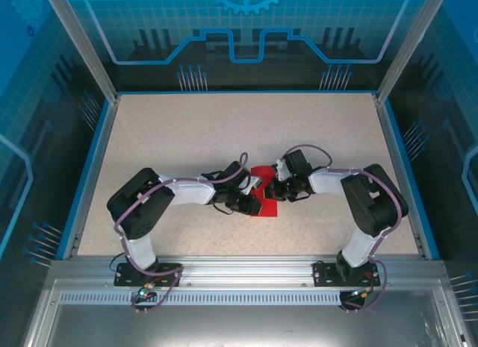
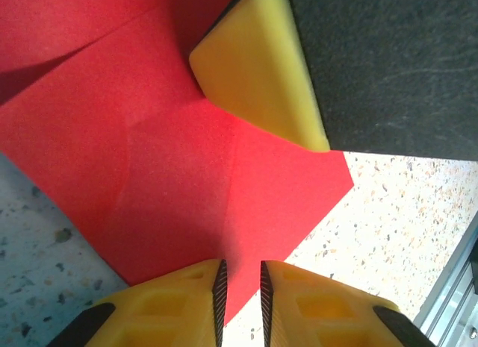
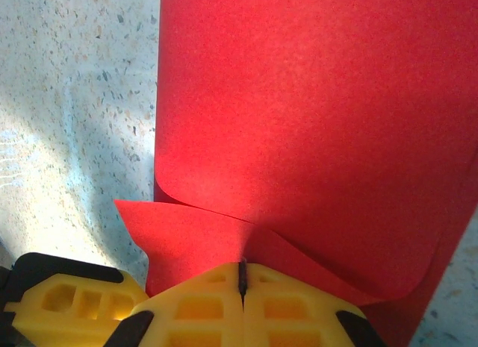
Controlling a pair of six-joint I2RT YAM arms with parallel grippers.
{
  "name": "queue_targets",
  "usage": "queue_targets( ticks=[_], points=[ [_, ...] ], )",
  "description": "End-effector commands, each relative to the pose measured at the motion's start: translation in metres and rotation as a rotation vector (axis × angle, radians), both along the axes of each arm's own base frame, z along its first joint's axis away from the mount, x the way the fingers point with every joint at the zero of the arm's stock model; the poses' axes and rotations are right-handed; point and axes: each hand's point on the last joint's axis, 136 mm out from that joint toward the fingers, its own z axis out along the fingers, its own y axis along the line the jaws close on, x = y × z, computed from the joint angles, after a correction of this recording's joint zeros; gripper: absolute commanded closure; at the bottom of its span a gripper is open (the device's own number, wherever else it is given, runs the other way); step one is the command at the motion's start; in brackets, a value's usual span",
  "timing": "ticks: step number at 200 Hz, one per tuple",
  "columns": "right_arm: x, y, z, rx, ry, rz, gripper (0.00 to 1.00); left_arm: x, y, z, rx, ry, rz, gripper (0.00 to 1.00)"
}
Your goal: Fold a paper plane with a square sheet of paper (fold left side to right side)
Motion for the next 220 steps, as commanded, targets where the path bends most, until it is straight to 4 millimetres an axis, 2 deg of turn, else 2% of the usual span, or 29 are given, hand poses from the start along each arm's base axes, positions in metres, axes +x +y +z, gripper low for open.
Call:
queue_targets(
  ticks=[1,86,145,163,183,200,220],
  points=[
    [-0.017,-0.017,-0.023,-0.114,0.076,0.001,0.98,-0.01,0.012,-0.017,0.056,0.032,0.012,0.78],
    [-0.017,-0.021,-0.023,-0.121,0.077,0.0,0.99,-0.033,0.031,-0.024,0.072,0.072,0.013,0.82],
    [-0.015,-0.023,-0.022,-0.119,0.078,-0.006,0.99,-0.056,0.041,-0.008,0.01,0.072,-0.021,0.84],
    [-0.015,-0.023,-0.022,-0.115,0.079,-0.006,0.99,-0.055,0.045,0.002,0.005,0.048,-0.013,0.84],
    [-0.015,-0.022,-0.021,-0.111,0.079,-0.005,0.99,-0.045,0.044,0.024,-0.038,0.007,0.007,0.82],
    [-0.015,-0.021,-0.02,-0.105,0.076,-0.006,0.99,-0.036,0.038,0.04,-0.068,-0.033,0.015,0.8],
    [-0.014,-0.02,-0.019,-0.098,0.075,-0.004,0.99,-0.024,0.027,0.046,-0.085,-0.039,0.01,0.8]
  ],
)
